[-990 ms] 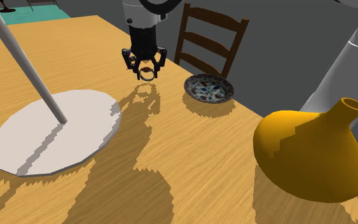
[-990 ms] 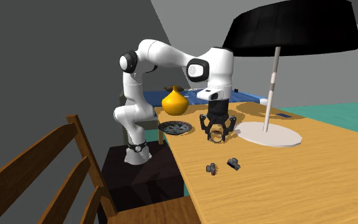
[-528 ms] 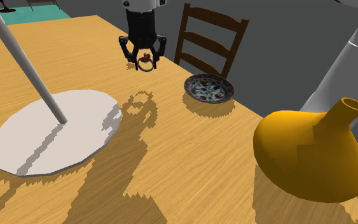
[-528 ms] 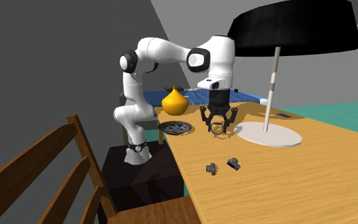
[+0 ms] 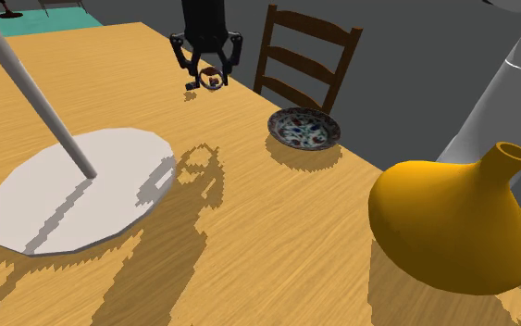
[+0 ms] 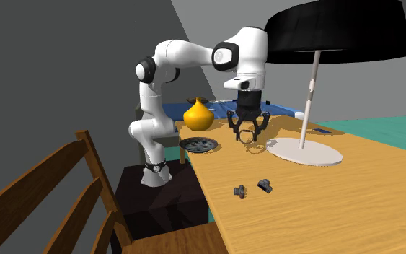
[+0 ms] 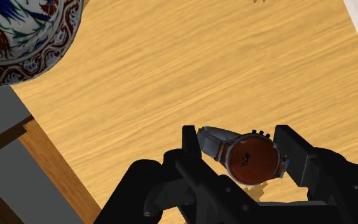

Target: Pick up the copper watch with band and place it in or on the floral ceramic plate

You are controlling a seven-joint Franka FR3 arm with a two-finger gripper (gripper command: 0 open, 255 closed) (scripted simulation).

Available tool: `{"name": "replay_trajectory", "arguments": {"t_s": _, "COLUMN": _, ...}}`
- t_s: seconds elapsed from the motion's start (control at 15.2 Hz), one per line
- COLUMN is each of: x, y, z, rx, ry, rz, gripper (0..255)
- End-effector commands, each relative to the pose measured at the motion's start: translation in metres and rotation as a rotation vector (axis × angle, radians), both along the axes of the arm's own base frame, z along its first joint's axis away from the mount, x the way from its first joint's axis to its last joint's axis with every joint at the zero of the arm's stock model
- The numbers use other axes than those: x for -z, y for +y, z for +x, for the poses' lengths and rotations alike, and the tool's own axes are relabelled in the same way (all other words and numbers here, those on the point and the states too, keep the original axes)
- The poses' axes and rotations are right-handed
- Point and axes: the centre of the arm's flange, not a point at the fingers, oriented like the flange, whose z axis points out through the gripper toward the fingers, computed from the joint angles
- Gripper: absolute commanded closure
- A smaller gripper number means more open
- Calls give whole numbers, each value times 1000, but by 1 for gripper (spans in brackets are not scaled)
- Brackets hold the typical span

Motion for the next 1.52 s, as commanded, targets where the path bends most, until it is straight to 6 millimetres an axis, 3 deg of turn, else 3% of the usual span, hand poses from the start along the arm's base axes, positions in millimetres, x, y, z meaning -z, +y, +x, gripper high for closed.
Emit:
{"name": "replay_trajectory", "arguments": {"t_s": 0.0, "x": -18, "y": 1, "z": -2, "rx": -4, "ry": -7, "rz": 6, "gripper": 255}}
{"name": "replay_trajectory", "arguments": {"t_s": 0.07, "x": -23, "y": 1, "z": -2, "rx": -4, "ry": -7, "rz": 6, "gripper": 255}}
{"name": "replay_trajectory", "arguments": {"t_s": 1.19, "x": -23, "y": -121, "z": -188, "rx": -4, "ry": -7, "rz": 6, "gripper": 255}}
{"name": "replay_trajectory", "arguments": {"t_s": 1.45, "x": -2, "y": -121, "z": -188, "rx": -4, "ry": -7, "rz": 6, "gripper": 255}}
